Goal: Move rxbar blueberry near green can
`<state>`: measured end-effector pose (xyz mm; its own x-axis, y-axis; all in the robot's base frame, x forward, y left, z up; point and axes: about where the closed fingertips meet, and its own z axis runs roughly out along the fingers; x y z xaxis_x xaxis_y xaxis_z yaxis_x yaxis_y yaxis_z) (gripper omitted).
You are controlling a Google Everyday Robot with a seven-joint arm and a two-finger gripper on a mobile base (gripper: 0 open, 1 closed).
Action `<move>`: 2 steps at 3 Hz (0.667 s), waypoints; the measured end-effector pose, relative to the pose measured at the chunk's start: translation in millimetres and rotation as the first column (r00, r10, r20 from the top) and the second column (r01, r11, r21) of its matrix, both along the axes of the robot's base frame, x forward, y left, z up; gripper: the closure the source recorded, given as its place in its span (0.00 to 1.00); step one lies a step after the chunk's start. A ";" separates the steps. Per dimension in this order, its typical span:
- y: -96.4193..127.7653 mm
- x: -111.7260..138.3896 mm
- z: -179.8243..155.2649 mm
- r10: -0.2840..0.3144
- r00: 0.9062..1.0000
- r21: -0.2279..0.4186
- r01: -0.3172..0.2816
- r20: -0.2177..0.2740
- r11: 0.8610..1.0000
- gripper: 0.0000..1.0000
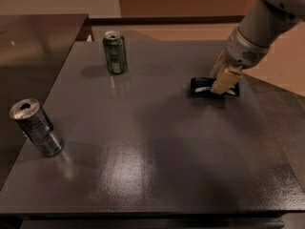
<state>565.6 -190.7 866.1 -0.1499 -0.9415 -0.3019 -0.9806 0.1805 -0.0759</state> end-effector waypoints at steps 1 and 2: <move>30.3 16.5 6.2 0.021 1.000 0.004 -0.021 0.013 1.000 1.00; 57.3 36.6 9.4 0.032 0.999 0.003 -0.032 0.027 0.999 1.00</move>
Offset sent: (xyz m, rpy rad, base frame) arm 0.0614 0.0908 0.0170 -0.0010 -0.0432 0.0441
